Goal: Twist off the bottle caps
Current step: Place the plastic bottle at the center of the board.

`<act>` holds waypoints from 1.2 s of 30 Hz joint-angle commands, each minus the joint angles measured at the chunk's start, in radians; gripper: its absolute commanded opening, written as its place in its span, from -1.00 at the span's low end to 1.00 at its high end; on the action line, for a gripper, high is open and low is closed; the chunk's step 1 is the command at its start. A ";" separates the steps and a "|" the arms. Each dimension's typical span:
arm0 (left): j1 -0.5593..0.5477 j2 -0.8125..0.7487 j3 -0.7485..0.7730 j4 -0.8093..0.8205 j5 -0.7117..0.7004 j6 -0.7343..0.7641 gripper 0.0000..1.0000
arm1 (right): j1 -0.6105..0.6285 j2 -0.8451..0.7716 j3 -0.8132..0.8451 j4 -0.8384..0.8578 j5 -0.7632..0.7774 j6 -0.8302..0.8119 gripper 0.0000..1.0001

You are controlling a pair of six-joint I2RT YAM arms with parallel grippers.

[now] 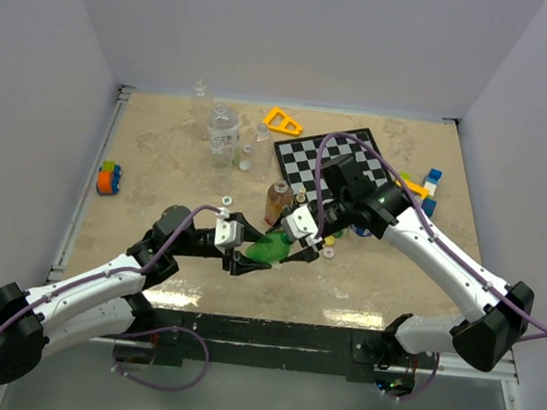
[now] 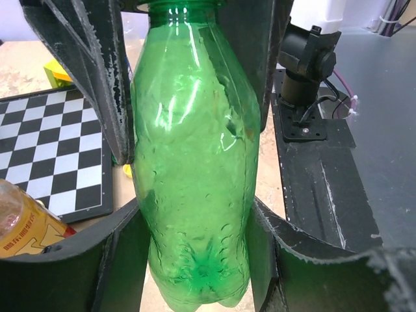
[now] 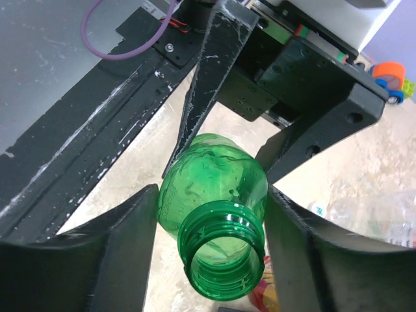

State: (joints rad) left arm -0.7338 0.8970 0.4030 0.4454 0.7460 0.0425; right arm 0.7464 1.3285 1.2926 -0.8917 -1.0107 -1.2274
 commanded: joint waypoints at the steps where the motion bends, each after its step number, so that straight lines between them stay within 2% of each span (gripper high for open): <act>1: 0.001 -0.012 0.030 0.073 0.018 -0.007 -1.00 | 0.007 -0.023 0.004 0.016 -0.006 0.042 -0.02; 3: 0.001 -0.016 0.030 0.070 0.013 -0.009 -0.78 | 0.007 -0.025 0.008 0.010 -0.003 0.043 -0.34; 5: 0.001 -0.024 0.033 0.053 0.004 -0.007 -0.50 | 0.005 -0.031 0.007 0.005 0.000 0.043 -0.47; 8: 0.001 -0.044 0.037 0.016 -0.010 0.008 -0.07 | 0.007 -0.048 -0.004 0.002 0.007 0.046 -0.53; 10: 0.001 -0.070 0.040 -0.032 -0.023 0.032 0.15 | 0.005 -0.063 -0.013 0.002 0.027 0.063 -0.55; 12: 0.001 -0.101 0.051 -0.100 -0.045 0.065 0.52 | 0.004 -0.081 -0.024 0.003 0.043 0.086 -0.55; 17: 0.002 -0.206 0.105 -0.363 -0.150 0.204 0.97 | -0.041 -0.133 -0.049 0.034 0.128 0.193 -0.55; 22: 0.002 -0.332 0.112 -0.545 -0.315 0.255 1.00 | -0.116 -0.178 -0.099 0.013 0.265 0.243 -0.54; 28: 0.004 -0.371 0.066 -0.482 -0.404 0.214 1.00 | -0.200 -0.201 -0.137 -0.055 0.352 0.229 -0.54; 36: 0.004 -0.371 0.063 -0.478 -0.445 0.204 1.00 | -0.203 -0.227 -0.188 0.030 0.457 0.319 -0.52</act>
State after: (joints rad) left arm -0.7341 0.5419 0.4774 -0.0490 0.3511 0.2539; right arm 0.5438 1.1122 1.1137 -0.9070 -0.6147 -0.9638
